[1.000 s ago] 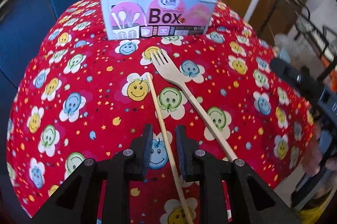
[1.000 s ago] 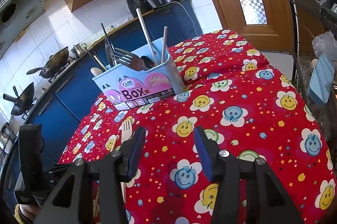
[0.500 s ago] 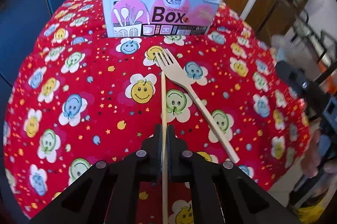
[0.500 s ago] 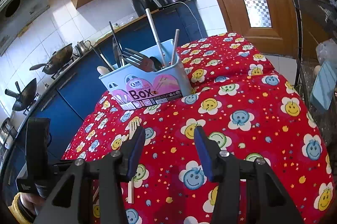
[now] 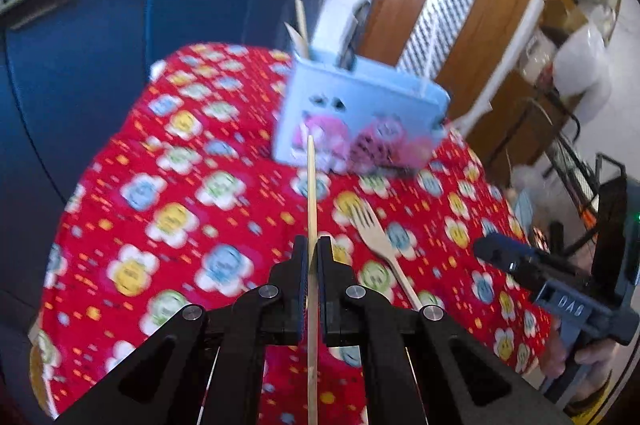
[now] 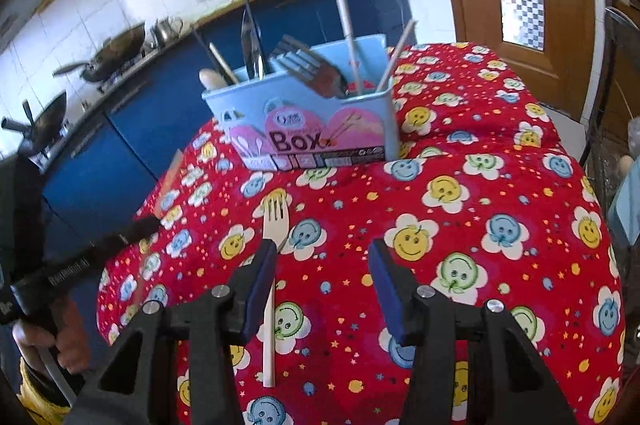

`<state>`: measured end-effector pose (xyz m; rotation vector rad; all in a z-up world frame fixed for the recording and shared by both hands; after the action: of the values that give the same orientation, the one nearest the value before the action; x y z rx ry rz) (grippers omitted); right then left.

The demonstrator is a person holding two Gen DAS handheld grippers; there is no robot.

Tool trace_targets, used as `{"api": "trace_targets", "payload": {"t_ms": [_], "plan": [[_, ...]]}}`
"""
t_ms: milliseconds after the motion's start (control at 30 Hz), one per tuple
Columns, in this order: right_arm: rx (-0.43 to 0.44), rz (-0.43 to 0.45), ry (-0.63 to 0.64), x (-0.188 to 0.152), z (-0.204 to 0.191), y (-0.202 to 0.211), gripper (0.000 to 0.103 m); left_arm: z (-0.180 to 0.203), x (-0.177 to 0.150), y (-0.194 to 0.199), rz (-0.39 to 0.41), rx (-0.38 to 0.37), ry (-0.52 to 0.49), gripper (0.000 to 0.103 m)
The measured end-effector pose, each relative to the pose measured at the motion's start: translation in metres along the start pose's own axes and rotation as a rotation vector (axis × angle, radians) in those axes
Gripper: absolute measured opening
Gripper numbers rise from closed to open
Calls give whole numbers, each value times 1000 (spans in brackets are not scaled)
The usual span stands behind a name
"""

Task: Organize utensils
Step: 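Grasp the thin wooden stick with the left tool while the right tool grasps a wooden fork, then lift the stick and fork upright and carry them over the blue box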

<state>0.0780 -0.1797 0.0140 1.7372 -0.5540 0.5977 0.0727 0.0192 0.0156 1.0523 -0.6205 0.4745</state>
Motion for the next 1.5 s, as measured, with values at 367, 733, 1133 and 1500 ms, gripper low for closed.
{"api": "trace_targets", "payload": {"t_ms": [367,733,1133,1500], "plan": [[32,-220,171,3,-41,-35,40,-13,7,8,86,-10,20,4],[-51,-354,309,5,-65,-66,18,-11,9,7,116,-46,14,4],[-65,-369,296,8,-72,-80,10,-13,13,12,167,-95,19,4],[77,-191,155,-2,-49,-46,9,-3,21,19,216,-110,12,4]]}}
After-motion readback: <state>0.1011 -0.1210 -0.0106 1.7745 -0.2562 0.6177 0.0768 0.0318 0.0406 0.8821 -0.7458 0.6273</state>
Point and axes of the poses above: each gripper's, at about its wrist camera, not at the fingertips, and y roughly against the way its jaws point, z to its right, x to its top, the point moved 3 cm from there along -y, roughly the way its jaws point, and after that the axes turned 7 degrees about -x, right-handed, at the moved point
